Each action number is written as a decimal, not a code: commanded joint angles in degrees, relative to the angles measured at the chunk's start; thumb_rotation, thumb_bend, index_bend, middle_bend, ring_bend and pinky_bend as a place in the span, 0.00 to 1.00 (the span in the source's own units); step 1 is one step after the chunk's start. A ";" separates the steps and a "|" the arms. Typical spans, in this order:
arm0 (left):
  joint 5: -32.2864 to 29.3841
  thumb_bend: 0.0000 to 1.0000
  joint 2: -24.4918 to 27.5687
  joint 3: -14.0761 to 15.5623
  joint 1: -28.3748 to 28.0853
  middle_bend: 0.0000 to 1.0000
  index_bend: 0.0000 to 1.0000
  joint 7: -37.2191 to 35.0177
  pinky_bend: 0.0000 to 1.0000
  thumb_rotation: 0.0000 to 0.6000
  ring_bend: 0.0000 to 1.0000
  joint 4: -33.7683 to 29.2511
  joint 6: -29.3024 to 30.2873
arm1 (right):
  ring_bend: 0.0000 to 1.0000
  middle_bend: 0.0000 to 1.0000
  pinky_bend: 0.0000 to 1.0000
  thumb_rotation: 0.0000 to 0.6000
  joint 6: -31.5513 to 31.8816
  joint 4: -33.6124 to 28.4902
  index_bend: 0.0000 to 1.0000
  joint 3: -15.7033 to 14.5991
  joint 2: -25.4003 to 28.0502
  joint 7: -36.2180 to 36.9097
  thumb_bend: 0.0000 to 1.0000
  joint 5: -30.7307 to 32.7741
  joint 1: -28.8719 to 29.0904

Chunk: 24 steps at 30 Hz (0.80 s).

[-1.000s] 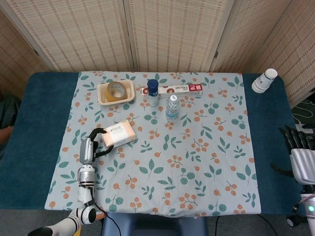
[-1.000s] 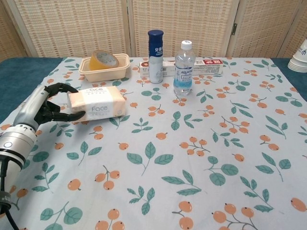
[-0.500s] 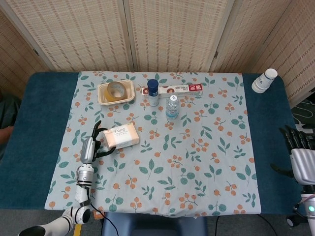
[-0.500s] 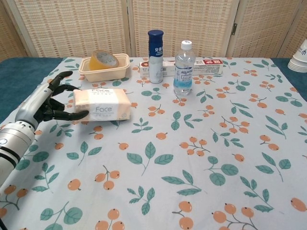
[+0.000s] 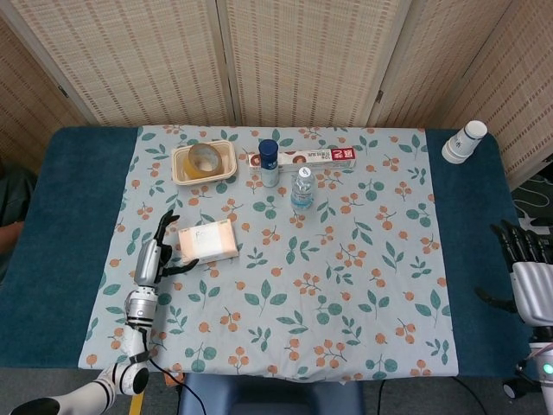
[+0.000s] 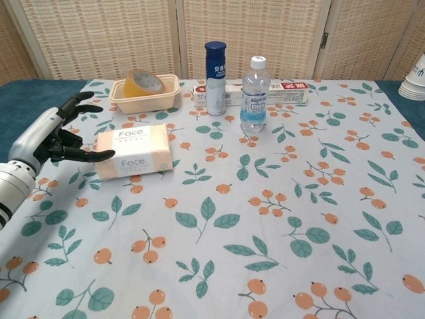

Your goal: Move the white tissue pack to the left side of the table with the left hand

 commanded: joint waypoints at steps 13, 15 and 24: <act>-0.46 0.25 20.00 -2.08 3.61 0.23 0.05 18.04 1.00 1.00 0.93 -29.80 3.32 | 0.00 0.00 0.00 1.00 0.31 -0.24 0.03 -0.15 0.45 0.46 0.09 -0.44 -0.22; 0.23 0.28 25.23 -0.75 4.71 0.26 0.20 25.88 0.99 1.00 0.92 -36.24 3.64 | 0.00 0.00 0.00 1.00 0.41 -0.29 0.03 -0.25 0.57 0.56 0.09 -0.71 -0.27; 5.13 0.26 40.92 9.83 10.14 0.16 0.21 58.91 0.30 1.00 0.14 -51.53 5.17 | 0.00 0.00 0.00 1.00 0.50 -1.30 0.03 -0.90 1.08 -0.01 0.09 -1.35 -0.62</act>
